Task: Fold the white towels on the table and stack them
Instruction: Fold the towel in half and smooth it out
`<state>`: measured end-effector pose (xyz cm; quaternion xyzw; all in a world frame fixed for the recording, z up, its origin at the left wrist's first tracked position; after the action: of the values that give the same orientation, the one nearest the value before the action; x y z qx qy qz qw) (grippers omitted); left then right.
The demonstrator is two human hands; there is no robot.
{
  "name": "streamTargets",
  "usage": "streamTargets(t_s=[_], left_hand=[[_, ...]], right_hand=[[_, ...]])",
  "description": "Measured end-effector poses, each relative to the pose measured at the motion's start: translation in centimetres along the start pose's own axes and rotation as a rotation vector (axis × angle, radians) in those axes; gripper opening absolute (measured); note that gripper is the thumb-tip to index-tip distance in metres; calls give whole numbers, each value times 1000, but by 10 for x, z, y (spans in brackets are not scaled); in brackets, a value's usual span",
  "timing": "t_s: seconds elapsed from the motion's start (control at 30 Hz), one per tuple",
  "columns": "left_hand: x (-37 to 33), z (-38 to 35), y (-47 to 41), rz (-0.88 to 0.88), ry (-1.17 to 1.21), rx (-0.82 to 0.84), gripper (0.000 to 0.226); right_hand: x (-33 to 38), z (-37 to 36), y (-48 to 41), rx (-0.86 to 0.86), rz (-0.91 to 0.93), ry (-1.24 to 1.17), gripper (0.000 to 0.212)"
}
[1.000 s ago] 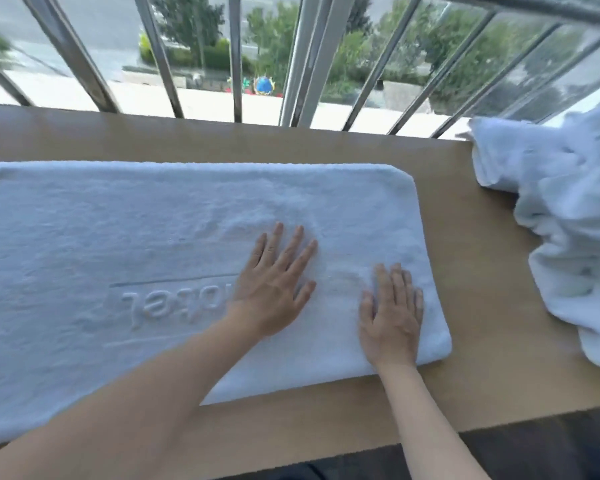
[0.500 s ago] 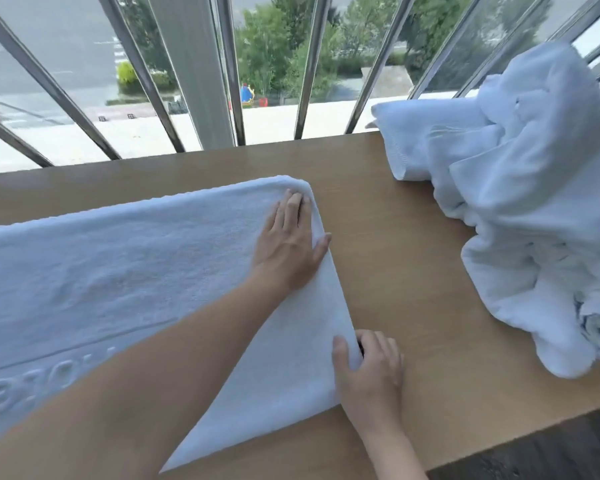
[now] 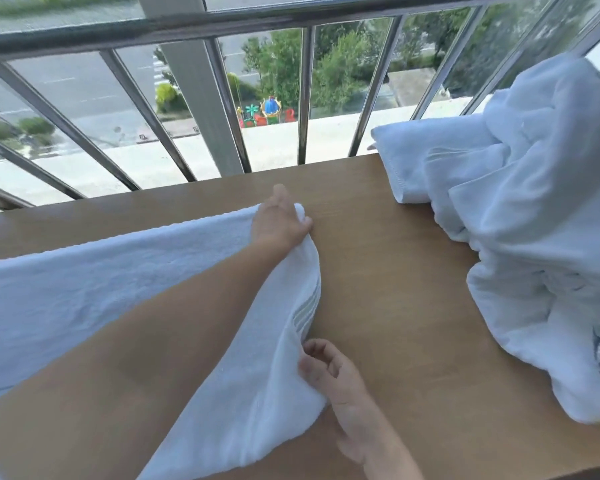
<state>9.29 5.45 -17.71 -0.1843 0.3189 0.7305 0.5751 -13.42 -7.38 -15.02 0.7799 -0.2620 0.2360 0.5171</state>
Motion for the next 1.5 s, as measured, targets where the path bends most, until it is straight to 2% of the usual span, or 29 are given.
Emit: streamTargets(t_s=[0.13, 0.33, 0.43, 0.57, 0.7, 0.83, 0.9, 0.97, 1.1, 1.3, 1.4, 1.5], left_hand=[[5, 15, 2, 0, 78, 5, 34], [43, 52, 14, 159, 461, -27, 15], [57, 74, 21, 163, 553, -16, 21], [82, 120, 40, 138, 700, -40, 50], [119, 170, 64, 113, 747, -111, 51], [167, 241, 97, 122, 863, -175, 65], [199, 278, 113, 104, 881, -186, 59], [237, 312, 125, 79, 830, -180, 43], [301, 378, 138, 31, 771, -143, 25], [382, 449, 143, -11, 838, -184, 26], [427, 466, 139, 42, 835, -246, 26], [472, 465, 132, 103, 800, -231, 27]], right_hand=[[7, -15, -6, 112, -63, -20, 48], [19, -50, -22, 300, -90, 154, 18], [21, -64, -26, 374, -108, 214, 13], [19, -103, -32, 440, -116, 292, 15], [9, -158, -37, 497, -120, 400, 13], [-3, -223, -35, 579, -112, 488, 12], [-7, -261, -36, 643, -109, 554, 10], [-13, -301, -39, 691, -110, 646, 11], [-36, -384, -51, 726, -118, 761, 12], [-67, -494, -69, 752, -111, 863, 13], [-88, -535, -80, 706, -110, 921, 20], [-117, -560, -99, 572, -63, 998, 26]])
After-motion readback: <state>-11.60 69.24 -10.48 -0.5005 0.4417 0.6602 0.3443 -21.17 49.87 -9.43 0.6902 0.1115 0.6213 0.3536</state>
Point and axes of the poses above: each hand's wrist, its own y-axis away from the middle knuckle, its own z-axis out of the back of the hand, x = y × z, the point moved 1 cm from there along -y, towards the middle knuckle, and after that the axes turned 10 degrees about y, right-handed, at the moved point
